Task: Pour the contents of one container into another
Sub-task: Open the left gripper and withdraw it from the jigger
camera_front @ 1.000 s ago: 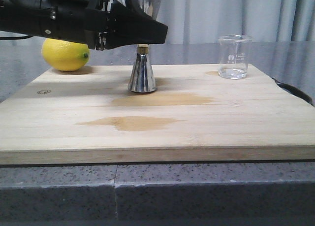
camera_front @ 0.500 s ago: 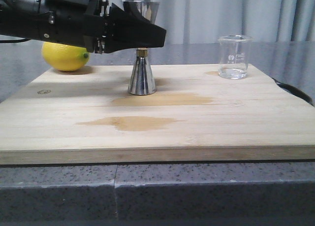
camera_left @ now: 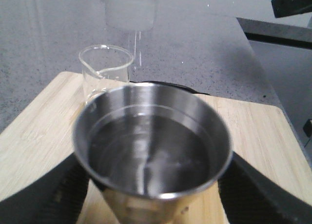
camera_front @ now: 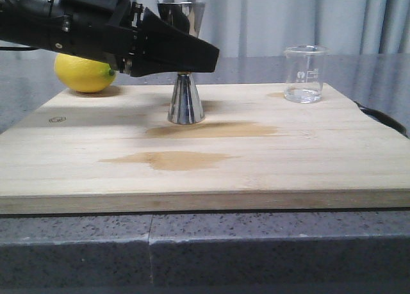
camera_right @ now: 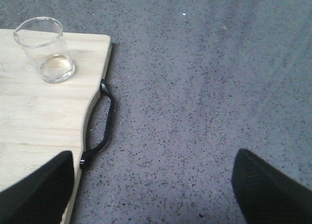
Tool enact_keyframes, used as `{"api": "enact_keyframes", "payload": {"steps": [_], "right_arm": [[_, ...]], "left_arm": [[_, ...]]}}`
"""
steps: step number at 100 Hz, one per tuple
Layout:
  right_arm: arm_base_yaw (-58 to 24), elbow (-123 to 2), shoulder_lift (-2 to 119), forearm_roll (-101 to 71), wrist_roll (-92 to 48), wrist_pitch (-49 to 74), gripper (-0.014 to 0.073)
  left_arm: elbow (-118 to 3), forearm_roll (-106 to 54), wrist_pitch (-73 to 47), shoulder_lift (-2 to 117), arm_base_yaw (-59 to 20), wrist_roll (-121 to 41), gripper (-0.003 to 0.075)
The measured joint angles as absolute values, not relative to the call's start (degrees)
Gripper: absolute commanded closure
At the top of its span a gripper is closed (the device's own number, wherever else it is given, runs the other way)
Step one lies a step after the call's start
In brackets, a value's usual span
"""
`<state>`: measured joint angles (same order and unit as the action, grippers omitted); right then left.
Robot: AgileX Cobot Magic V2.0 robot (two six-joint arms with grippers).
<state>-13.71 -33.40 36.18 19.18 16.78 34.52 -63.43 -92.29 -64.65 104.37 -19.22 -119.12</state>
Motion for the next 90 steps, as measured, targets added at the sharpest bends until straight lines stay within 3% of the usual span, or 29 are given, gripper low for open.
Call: {"api": "enact_keyframes", "payload": {"steps": [42,90], "right_arm": [[-13.7,-33.4,36.2,19.2,16.8,34.5,0.0019],[-13.7,-33.4,36.2,19.2,16.8,34.5,0.0019]], "left_arm": [[-65.3,-69.0,-53.2,92.4,-19.2,-96.7,0.0198],[-71.0,-18.6,-56.3,72.8,-19.2,-37.8,0.0231]]}}
